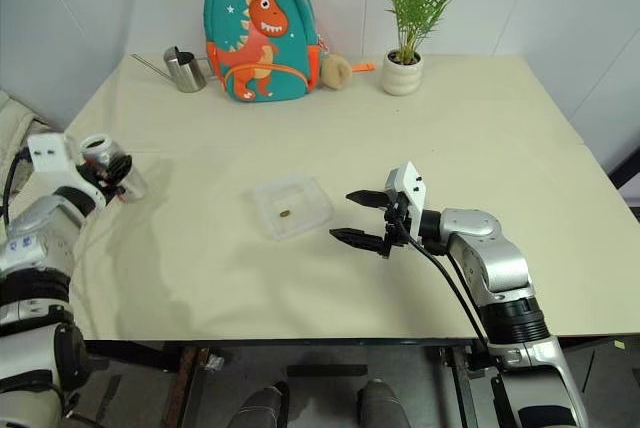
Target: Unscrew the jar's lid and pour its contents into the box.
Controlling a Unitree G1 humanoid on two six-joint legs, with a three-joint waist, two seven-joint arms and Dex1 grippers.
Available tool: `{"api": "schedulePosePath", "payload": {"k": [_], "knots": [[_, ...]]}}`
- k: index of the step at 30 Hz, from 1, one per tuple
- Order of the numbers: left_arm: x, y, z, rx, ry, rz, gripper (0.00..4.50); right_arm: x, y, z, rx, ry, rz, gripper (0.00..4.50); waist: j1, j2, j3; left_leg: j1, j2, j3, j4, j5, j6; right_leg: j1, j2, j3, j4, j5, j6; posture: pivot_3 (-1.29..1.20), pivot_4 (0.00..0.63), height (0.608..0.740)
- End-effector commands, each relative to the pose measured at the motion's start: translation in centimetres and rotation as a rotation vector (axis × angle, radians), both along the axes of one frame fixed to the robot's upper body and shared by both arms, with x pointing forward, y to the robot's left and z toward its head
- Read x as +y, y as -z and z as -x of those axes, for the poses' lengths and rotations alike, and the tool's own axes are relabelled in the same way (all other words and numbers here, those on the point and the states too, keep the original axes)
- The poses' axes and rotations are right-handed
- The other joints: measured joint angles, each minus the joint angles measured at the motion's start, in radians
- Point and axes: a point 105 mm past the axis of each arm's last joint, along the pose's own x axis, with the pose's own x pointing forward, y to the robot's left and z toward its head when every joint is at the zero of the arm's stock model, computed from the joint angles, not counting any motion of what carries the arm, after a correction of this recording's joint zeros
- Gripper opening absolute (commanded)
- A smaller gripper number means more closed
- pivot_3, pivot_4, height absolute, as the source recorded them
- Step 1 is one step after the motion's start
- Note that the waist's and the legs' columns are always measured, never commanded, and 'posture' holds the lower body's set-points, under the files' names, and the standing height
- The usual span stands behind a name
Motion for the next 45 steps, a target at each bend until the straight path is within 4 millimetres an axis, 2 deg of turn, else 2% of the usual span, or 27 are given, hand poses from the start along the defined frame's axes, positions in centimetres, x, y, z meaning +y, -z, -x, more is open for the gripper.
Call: {"api": "schedulePosePath", "payload": {"k": [1, 5, 7, 13, 16, 21, 27, 31, 33, 37, 41, 43, 45], "knots": [[1.8, -0.8, 0.9, -0.057, -0.079, -0.044, 1.93, -0.1, -1.3, 0.1, -0.060, -0.015, -0.002, 4.49, 0.003, -0.001, -0.001, 0.000, 0.000, -0.001, 0.000, 0.000, 0.000, 0.000, 0.000, -0.001, 0.000, 0.000, 0.000, 0.00, 0.150, 0.740], [2.3, 0.3, 1.6, -0.061, -0.074, -0.049, 1.93, 0.0, -1.4, 0.0, -0.065, -0.016, 0.000, 4.49, 0.003, -0.001, -0.001, 0.000, 0.000, -0.001, 0.000, 0.001, -0.001, 0.001, 0.000, 0.000, 0.000, 0.002, 0.000, 0.00, 0.150, 0.740], [2.3, 0.3, 1.8, -0.070, -0.058, -0.032, 2.69, -0.1, -1.4, 0.0, -0.070, -0.013, 0.003, 4.50, 0.001, -0.001, -0.001, 0.001, 0.000, -0.001, 0.000, 0.001, -0.001, 0.001, 0.000, 0.000, 0.000, 0.002, 0.000, 0.00, 0.150, 0.740], [3.2, -0.3, 3.6, -0.067, -0.033, -0.112, 4.49, 0.0, -1.9, -0.1, -0.100, -0.009, 0.000, 4.50, -0.003, -0.001, -0.001, 0.001, 0.000, -0.001, -0.001, 0.001, -0.001, 0.001, 0.000, 0.000, 0.000, 0.002, -0.001, 0.00, 0.150, 0.740], [3.5, -0.4, 4.8, -0.045, -0.010, -0.158, 4.49, -0.1, -2.1, -0.1, -0.118, 0.001, -0.010, 4.50, -0.001, -0.001, -0.001, 0.001, 0.000, -0.001, -0.003, 0.002, -0.001, 0.000, 0.000, 0.000, -0.001, 0.002, -0.001, 0.00, 0.150, 0.740], [4.4, 0.3, 8.4, 0.057, 0.062, -0.231, 4.49, -0.5, -3.0, -0.6, -0.233, 0.044, -0.009, 4.50, -0.005, -0.001, -0.001, 0.002, 0.001, 0.001, -0.005, 0.002, -0.001, 0.001, 0.000, 0.001, -0.003, 0.002, -0.001, 0.00, 0.150, 0.740], [4.1, 3.2, 13.4, 0.255, 0.218, -0.388, 4.49, -2.2, -3.9, -0.9, -0.360, 0.097, -0.007, 4.50, -0.002, -0.001, -0.001, 0.005, 0.002, 0.002, -0.009, 0.002, -0.001, 0.003, 0.000, 0.001, -0.007, 0.003, -0.003, 0.00, 0.150, 0.740], [2.9, 3.8, 15.0, 0.321, 0.329, -0.496, 4.49, -3.5, -4.1, -1.0, -0.365, 0.090, 0.002, 4.50, 0.005, -0.001, -0.001, 0.007, 0.003, 0.004, -0.011, 0.002, -0.001, 0.005, 0.000, 0.001, -0.010, 0.004, -0.005, 0.00, 0.150, 0.740], [1.6, 3.2, 15.3, 0.294, 0.390, -0.524, 4.49, -4.3, -4.4, -1.0, -0.346, 0.082, -0.003, 4.50, 0.008, -0.001, 0.000, 0.010, 0.004, 0.004, -0.013, 0.002, -0.001, 0.007, 0.000, 0.000, -0.014, 0.004, -0.006, 0.00, 0.150, 0.740], [-3.8, 0.2, 14.5, 0.104, 0.603, -0.621, 4.49, -5.2, -4.4, -0.4, -0.284, 0.037, 0.027, 4.50, 0.020, -0.001, 0.000, 0.015, 0.004, 0.004, -0.017, 0.002, -0.001, 0.015, -0.001, 0.000, -0.023, 0.004, -0.008, 0.00, 0.150, 0.740], [-8.9, -1.1, 13.9, 0.060, 0.838, -0.619, 4.49, -6.8, -3.7, -0.5, -0.286, 0.027, 0.129, 4.50, 0.024, -0.001, 0.000, 0.015, 0.004, 0.006, -0.018, 0.001, 0.000, 0.016, -0.001, 0.000, -0.025, 0.006, -0.006, 0.00, 0.150, 0.740], [-10.3, -1.9, 13.7, 0.038, 0.915, -0.631, 4.49, -7.3, -3.5, 0.2, -0.278, 0.008, 0.167, 4.50, 0.024, 0.000, 0.000, 0.015, 0.004, 0.006, -0.019, 0.001, 0.000, 0.016, -0.001, 0.000, -0.026, 0.006, -0.005, 0.00, 0.150, 0.740], [-10.9, -2.7, 12.8, 0.008, 0.921, -0.639, 4.49, -7.7, -3.7, 0.7, -0.276, 0.014, 0.170, 4.50, 0.023, 0.000, 0.000, 0.015, 0.004, 0.006, -0.020, 0.001, 0.001, 0.015, 0.000, 0.000, -0.026, 0.005, -0.005, 0.00, 0.150, 0.740]]}}
